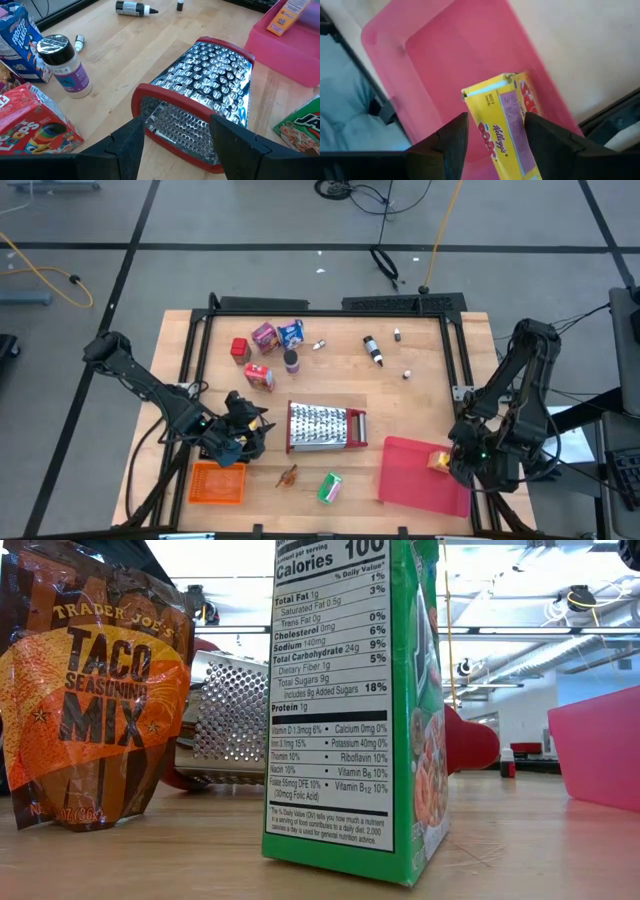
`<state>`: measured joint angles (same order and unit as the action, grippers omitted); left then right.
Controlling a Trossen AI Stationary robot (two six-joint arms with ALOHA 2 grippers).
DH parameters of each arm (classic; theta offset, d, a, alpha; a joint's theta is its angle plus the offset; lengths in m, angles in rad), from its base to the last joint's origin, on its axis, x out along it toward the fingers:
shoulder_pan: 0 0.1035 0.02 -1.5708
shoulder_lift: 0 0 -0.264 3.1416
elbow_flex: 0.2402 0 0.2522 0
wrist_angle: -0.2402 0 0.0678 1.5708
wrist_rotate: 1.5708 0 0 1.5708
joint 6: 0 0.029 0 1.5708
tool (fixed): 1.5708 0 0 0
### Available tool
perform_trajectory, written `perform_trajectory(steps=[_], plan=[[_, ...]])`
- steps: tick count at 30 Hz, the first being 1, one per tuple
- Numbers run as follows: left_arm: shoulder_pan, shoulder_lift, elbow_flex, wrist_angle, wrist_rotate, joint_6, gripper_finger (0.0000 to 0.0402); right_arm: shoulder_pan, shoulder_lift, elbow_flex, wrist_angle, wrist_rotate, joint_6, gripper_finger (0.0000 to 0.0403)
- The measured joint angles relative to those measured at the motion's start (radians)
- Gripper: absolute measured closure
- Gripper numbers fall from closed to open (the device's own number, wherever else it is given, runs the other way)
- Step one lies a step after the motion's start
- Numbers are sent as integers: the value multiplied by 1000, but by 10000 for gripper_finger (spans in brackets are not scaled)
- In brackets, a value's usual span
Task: Pick & Place Kitchen Items
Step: Put the yellow cereal box into the pink bin, then put the small red food coloring bottle into the black bin
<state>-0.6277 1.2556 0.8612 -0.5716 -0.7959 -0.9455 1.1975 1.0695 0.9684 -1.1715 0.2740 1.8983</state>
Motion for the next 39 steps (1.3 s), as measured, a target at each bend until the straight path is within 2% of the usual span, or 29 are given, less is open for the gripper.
perform_trajectory(steps=[6, 17, 22, 32, 39], plan=[[0, 0, 0, 0, 0, -2, 176, -27, -32, 0, -76, 41, -37, 221], [1, 0, 0, 0, -37, 1, 176, -157, -109, 0, -133, 254, -197, 228], [1, 0, 0, 0, -73, 0, 176, -261, -113, 0, -142, 357, -275, 232], [1, 0, 0, 0, -123, 0, 176, -529, -93, -4, -141, 362, -482, 232], [1, 0, 0, 0, -123, 0, 176, -716, -94, -119, -109, 381, -513, 232]])
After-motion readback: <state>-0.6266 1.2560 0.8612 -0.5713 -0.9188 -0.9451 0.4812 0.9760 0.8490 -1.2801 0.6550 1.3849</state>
